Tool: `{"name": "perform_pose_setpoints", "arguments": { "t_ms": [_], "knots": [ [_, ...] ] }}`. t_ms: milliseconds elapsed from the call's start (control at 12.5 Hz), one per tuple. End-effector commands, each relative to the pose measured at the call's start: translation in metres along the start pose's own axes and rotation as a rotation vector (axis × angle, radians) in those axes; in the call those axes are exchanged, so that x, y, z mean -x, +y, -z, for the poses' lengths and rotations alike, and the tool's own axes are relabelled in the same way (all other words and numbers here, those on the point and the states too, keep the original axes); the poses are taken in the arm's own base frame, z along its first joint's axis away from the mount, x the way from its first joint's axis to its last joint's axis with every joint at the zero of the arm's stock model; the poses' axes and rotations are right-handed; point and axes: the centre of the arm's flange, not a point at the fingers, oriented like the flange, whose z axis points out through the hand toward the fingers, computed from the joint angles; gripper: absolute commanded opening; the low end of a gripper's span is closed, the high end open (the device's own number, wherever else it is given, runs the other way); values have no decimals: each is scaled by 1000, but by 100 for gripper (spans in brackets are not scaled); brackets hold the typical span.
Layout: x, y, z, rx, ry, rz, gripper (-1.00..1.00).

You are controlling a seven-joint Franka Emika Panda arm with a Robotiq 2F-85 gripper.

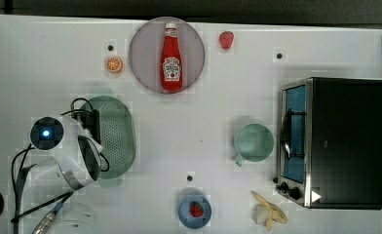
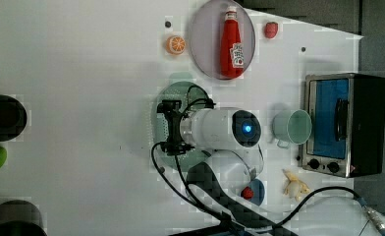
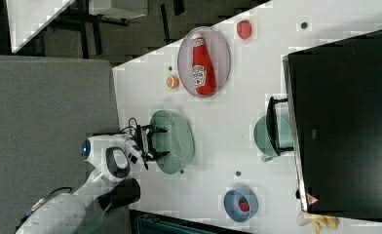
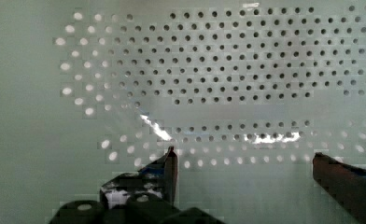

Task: Drag strainer right to left.

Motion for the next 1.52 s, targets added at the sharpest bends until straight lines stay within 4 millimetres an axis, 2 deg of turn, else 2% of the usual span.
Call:
{"name": "perform_pose_setpoints", "arguments": {
  "t_ms": [80, 480, 880, 1280, 1520],
  "knots": [
    [20, -1, -10, 14, 14, -46, 100],
    [54, -6, -14, 0, -1, -43, 100],
    [77, -3, -17, 0, -6, -28, 100],
    [88, -3, -15, -6, -13, -52, 100],
    [88, -9, -4, -14, -7, -49, 100]
  ]
}}
